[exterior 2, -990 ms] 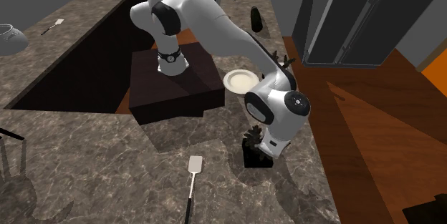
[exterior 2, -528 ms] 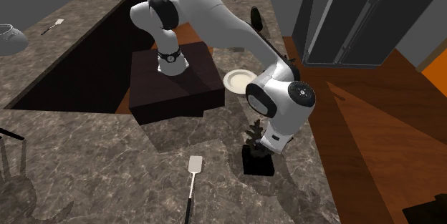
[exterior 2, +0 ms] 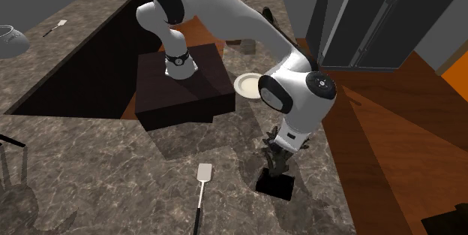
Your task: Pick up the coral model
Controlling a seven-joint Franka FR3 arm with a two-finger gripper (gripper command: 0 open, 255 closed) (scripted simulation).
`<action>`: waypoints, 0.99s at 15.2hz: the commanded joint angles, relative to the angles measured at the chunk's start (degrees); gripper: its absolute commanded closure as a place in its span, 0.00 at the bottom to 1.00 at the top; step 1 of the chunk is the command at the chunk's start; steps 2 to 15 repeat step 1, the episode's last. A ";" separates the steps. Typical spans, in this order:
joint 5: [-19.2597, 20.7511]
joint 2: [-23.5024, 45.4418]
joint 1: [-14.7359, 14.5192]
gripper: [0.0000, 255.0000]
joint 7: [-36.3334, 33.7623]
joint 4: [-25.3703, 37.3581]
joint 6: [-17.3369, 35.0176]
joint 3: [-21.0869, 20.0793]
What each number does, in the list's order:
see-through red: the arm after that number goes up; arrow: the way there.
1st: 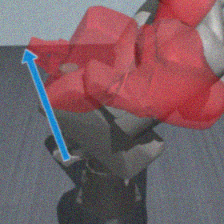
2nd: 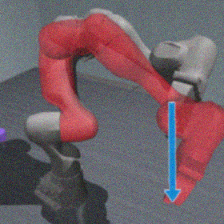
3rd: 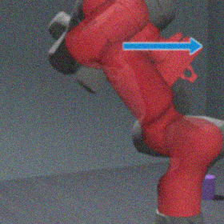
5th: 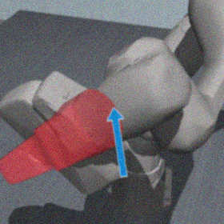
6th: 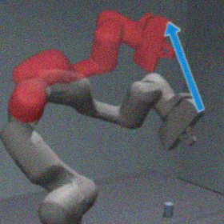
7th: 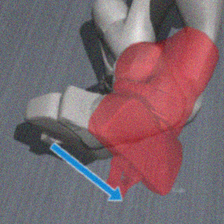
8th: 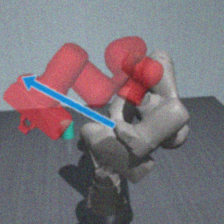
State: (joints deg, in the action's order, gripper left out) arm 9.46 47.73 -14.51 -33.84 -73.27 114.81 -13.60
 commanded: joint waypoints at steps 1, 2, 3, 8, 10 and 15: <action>-0.02 0.16 -0.09 1.00 0.06 0.91 -0.64 -0.01; -0.02 0.16 -0.09 1.00 0.06 0.91 -0.64 -0.01; -0.02 0.16 -0.09 1.00 0.06 0.91 -0.64 -0.01; -0.02 0.16 -0.09 1.00 0.06 0.91 -0.64 -0.01; -0.02 0.16 -0.09 1.00 0.06 0.91 -0.64 -0.01; -0.02 0.16 -0.09 1.00 0.06 0.91 -0.64 -0.01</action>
